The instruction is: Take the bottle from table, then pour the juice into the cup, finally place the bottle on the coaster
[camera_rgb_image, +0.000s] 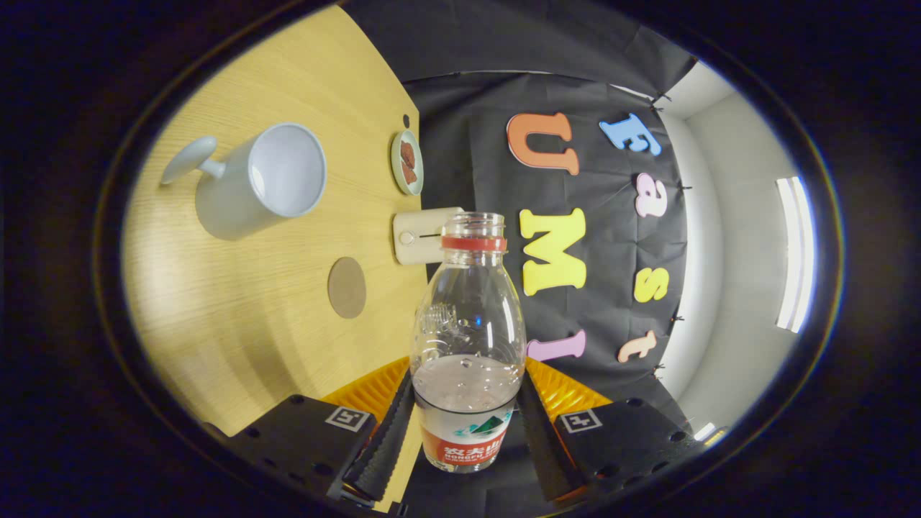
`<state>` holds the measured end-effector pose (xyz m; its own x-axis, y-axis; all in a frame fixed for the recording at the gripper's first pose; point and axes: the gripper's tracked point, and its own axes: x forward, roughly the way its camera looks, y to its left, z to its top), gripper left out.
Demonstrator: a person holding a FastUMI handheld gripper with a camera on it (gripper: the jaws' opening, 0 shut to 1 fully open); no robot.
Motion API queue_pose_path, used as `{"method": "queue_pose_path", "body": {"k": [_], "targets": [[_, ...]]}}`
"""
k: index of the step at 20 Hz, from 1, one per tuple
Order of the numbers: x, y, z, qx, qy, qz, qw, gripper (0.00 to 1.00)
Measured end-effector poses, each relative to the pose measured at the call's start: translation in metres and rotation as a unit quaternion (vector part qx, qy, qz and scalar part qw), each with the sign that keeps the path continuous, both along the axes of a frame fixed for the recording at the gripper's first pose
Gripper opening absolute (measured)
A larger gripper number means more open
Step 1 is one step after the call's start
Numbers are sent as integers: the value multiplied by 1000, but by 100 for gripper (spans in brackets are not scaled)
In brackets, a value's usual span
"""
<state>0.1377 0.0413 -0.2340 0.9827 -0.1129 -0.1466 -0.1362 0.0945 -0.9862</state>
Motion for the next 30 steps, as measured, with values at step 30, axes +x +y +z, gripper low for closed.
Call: {"method": "queue_pose_path", "body": {"k": [30], "targets": [[-8, 27, 14, -128, -10, 24, 991, 81]]}}
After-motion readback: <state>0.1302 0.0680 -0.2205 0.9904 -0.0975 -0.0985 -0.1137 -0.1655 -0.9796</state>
